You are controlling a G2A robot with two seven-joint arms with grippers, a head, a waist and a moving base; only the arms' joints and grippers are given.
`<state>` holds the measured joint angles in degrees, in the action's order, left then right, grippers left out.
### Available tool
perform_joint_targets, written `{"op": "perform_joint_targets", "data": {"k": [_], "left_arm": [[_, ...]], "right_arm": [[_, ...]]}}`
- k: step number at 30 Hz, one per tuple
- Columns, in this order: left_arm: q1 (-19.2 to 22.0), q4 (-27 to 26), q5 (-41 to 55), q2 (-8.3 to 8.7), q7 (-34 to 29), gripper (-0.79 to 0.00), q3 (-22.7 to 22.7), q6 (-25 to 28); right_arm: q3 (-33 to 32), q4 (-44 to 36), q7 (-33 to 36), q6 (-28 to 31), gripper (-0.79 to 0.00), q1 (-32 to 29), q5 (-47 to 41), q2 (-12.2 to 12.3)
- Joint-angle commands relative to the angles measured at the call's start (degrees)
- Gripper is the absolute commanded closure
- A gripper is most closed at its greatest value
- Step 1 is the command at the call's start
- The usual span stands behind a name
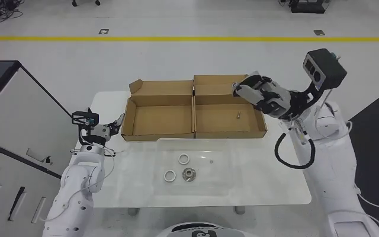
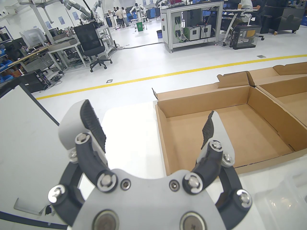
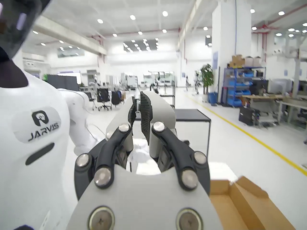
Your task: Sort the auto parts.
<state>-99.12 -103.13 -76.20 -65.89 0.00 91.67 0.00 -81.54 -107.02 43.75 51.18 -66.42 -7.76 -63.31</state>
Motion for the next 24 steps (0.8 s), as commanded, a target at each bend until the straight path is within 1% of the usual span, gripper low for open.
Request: {"op": "perform_joint_targets", "data": {"k": [1, 3, 6, 8, 10, 13, 18, 21, 24], "left_arm": [[0.0, 0.0, 0.0, 0.00, 0.0, -0.785, 0.0, 0.0], [0.0, 0.0, 0.0, 0.00, 0.0, -0.785, 0.0, 0.0], [0.0, 0.0, 0.0, 0.00, 0.0, -0.785, 0.0, 0.0], [0.0, 0.0, 0.0, 0.00, 0.0, -0.785, 0.0, 0.0], [0.0, 0.0, 0.0, 0.00, 0.0, -0.785, 0.0, 0.0], [0.0, 0.0, 0.0, 0.00, 0.0, -0.785, 0.0, 0.0], [0.0, 0.0, 0.0, 0.00, 0.0, -0.785, 0.0, 0.0], [0.0, 0.0, 0.0, 0.00, 0.0, -0.785, 0.0, 0.0], [0.0, 0.0, 0.0, 0.00, 0.0, -0.785, 0.0, 0.0]], "right_arm": [[-2.4, 0.9, 9.8, -1.1, 0.000, 1.0, -1.4, 1.1], [-2.9, -0.9, 16.1, -6.7, 0.000, 3.0, 1.8, 2.6], [-1.2, -2.6, 21.9, -12.5, 0.000, 6.2, 7.0, 5.1], [1.7, -2.8, 24.1, -14.7, 0.000, 8.8, 11.7, 7.2], [5.4, -1.6, 24.6, -15.2, 0.000, 11.9, 15.5, 9.3], [12.5, 1.0, 22.3, -13.0, 0.000, 17.6, 23.1, 12.6], [28.2, 8.5, 15.4, -6.0, 0.000, 28.8, 34.6, 17.3], [37.8, 13.9, 11.6, -2.2, 0.000, 35.8, 40.1, 19.1], [47.3, 19.0, 9.2, 0.1, 0.000, 43.0, 44.3, 19.8]]}}
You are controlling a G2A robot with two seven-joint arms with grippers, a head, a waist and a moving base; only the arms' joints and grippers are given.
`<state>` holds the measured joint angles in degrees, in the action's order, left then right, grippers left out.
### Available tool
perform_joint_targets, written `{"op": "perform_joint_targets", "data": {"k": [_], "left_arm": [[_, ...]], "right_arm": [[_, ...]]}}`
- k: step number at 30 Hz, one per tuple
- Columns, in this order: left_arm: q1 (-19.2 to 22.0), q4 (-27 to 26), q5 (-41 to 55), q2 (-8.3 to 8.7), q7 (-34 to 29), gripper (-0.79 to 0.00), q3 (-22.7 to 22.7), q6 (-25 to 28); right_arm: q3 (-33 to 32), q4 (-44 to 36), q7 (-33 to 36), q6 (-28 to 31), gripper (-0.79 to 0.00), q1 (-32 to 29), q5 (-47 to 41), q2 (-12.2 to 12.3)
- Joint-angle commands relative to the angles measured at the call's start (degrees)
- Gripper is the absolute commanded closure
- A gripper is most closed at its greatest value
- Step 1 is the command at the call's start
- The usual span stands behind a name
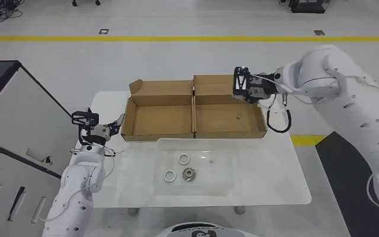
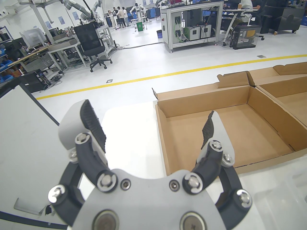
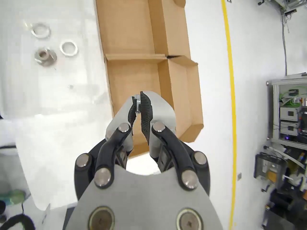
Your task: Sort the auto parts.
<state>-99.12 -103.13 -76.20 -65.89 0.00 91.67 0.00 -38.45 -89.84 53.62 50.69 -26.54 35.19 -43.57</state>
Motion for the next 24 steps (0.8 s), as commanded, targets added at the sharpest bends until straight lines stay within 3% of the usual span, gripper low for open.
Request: {"op": "perform_joint_targets", "data": {"k": [1, 6, 13, 18, 24], "left_arm": [[0.0, 0.0, 0.0, 0.00, 0.0, -0.785, 0.0, 0.0], [0.0, 0.0, 0.0, 0.00, 0.0, -0.785, 0.0, 0.0], [0.0, 0.0, 0.0, 0.00, 0.0, -0.785, 0.0, 0.0], [0.0, 0.0, 0.0, 0.00, 0.0, -0.785, 0.0, 0.0], [0.0, 0.0, 0.0, 0.00, 0.0, -0.785, 0.0, 0.0]], "right_arm": [[5.9, 2.8, -0.8, 0.8, 0.000, 4.3, 1.9, 0.1], [16.4, 8.4, -2.0, 2.0, 0.000, 11.8, 2.2, -1.2], [23.9, 12.1, -1.9, 1.9, 0.000, 16.7, -1.3, -4.2], [26.1, 13.6, -1.2, 1.2, 0.000, 17.4, -3.1, -6.0], [26.1, 13.7, -1.1, 1.0, 0.000, 17.5, -3.3, -6.1]]}}
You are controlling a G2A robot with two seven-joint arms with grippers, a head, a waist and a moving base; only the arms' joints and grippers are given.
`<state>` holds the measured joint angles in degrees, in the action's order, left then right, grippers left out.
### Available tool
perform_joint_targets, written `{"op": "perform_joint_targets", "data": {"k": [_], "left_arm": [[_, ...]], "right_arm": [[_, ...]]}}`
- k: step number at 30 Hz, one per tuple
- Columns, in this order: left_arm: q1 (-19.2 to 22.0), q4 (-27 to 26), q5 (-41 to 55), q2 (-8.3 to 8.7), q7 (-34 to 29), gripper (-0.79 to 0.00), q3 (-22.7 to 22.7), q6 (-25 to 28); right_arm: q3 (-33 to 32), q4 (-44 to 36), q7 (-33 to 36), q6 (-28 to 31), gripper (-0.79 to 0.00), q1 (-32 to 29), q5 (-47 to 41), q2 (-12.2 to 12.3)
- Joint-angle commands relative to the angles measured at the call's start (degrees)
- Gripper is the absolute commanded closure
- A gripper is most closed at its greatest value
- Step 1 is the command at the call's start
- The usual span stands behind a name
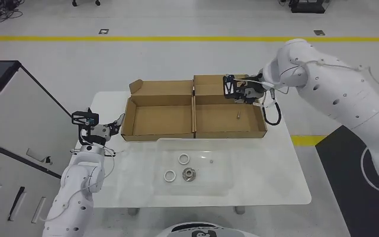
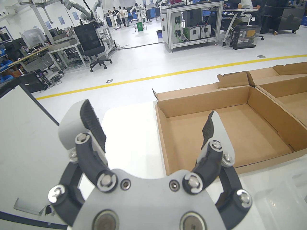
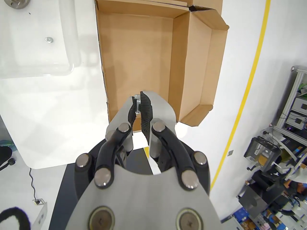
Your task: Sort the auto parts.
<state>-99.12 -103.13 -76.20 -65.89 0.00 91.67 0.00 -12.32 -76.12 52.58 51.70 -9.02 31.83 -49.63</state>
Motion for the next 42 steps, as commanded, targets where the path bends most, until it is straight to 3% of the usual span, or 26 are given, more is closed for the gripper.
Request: {"op": "perform_joint_targets", "data": {"k": [1, 7, 12, 16, 24, 32, 42], "left_arm": [[0.0, 0.0, 0.0, 0.00, 0.0, -0.785, 0.0, 0.0], [0.0, 0.0, 0.0, 0.00, 0.0, -0.785, 0.0, 0.0], [0.0, 0.0, 0.0, 0.00, 0.0, -0.785, 0.0, 0.0], [0.0, 0.0, 0.0, 0.00, 0.0, -0.785, 0.0, 0.0], [0.0, 0.0, 0.0, 0.00, 0.0, -0.785, 0.0, 0.0], [0.0, 0.0, 0.0, 0.00, 0.0, -0.785, 0.0, 0.0], [0.0, 0.0, 0.0, 0.00, 0.0, -0.785, 0.0, 0.0]], "right_arm": [[0.0, 0.0, 0.0, 0.0, 0.000, 0.0, 0.0, 0.0], [-0.1, 0.0, -0.3, -0.3, 0.000, -0.2, 0.1, 0.0], [0.7, 0.9, 2.2, -7.5, 0.000, -1.6, 2.9, -1.3], [2.6, 3.7, 6.8, -13.4, 0.000, -3.0, 4.9, -4.7], [2.6, 15.2, 9.5, -18.4, 0.000, -7.1, 8.4, -13.5], [2.6, 28.6, 6.9, -20.7, 0.000, -10.0, 9.5, -20.7], [2.6, 39.9, 5.1, -19.0, 0.000, -11.7, 11.1, -27.0]]}}
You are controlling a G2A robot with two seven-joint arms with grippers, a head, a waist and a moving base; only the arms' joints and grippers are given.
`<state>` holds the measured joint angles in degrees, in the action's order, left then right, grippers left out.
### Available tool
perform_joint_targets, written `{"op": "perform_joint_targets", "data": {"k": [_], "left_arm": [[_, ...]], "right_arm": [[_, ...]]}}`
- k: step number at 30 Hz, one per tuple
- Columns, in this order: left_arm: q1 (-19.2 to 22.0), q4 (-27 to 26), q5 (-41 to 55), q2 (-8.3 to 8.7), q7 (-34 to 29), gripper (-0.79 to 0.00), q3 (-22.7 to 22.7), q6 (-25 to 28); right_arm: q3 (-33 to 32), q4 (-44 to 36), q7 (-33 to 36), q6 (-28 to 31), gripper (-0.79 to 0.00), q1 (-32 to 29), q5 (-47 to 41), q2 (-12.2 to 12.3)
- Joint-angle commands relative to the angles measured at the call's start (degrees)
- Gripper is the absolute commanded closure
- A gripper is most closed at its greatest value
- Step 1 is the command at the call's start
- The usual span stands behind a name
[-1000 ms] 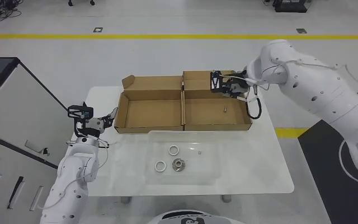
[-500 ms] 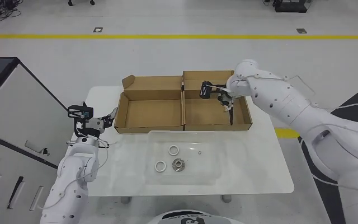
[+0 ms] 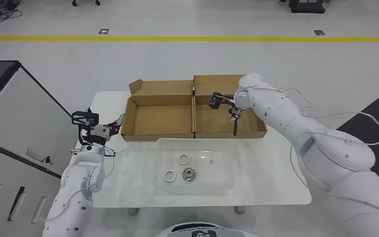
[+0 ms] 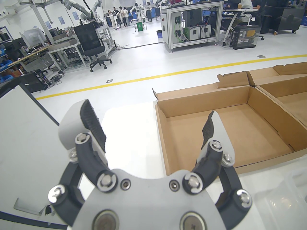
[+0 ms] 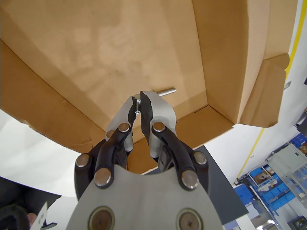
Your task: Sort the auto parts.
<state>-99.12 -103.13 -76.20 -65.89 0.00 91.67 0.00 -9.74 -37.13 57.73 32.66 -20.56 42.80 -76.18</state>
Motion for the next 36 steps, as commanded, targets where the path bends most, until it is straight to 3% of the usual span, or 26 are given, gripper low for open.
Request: {"op": "perform_joint_targets", "data": {"k": [1, 12, 22, 32, 34, 35, 36], "left_arm": [[0.0, 0.0, 0.0, 0.00, 0.0, -0.785, 0.0, 0.0], [0.0, 0.0, 0.0, 0.00, 0.0, -0.785, 0.0, 0.0], [0.0, 0.0, 0.0, 0.00, 0.0, -0.785, 0.0, 0.0], [0.0, 0.0, 0.0, 0.00, 0.0, -0.785, 0.0, 0.0], [0.0, 0.0, 0.0, 0.00, 0.0, -0.785, 0.0, 0.0], [0.0, 0.0, 0.0, 0.00, 0.0, -0.785, 0.0, 0.0], [0.0, 0.0, 0.0, 0.00, 0.0, -0.785, 0.0, 0.0]], "right_arm": [[0.0, 1.9, -0.2, 0.1, 0.000, -0.2, 0.3, -1.0], [-0.2, 10.7, -1.6, 0.9, 0.000, -1.0, 1.5, -5.5], [-0.4, 15.4, -2.5, 2.7, -0.015, -0.8, 3.0, -8.3], [-1.2, 18.9, -3.9, 4.3, -0.314, 0.3, 3.9, -9.8], [-1.5, 19.4, -4.5, 4.5, -0.480, 0.7, 3.9, -9.9], [-1.6, 19.6, -4.7, 4.7, -0.659, 1.1, 4.0, -9.9], [-1.7, 19.7, -4.9, 4.8, -0.770, 1.4, 4.2, -10.0]]}}
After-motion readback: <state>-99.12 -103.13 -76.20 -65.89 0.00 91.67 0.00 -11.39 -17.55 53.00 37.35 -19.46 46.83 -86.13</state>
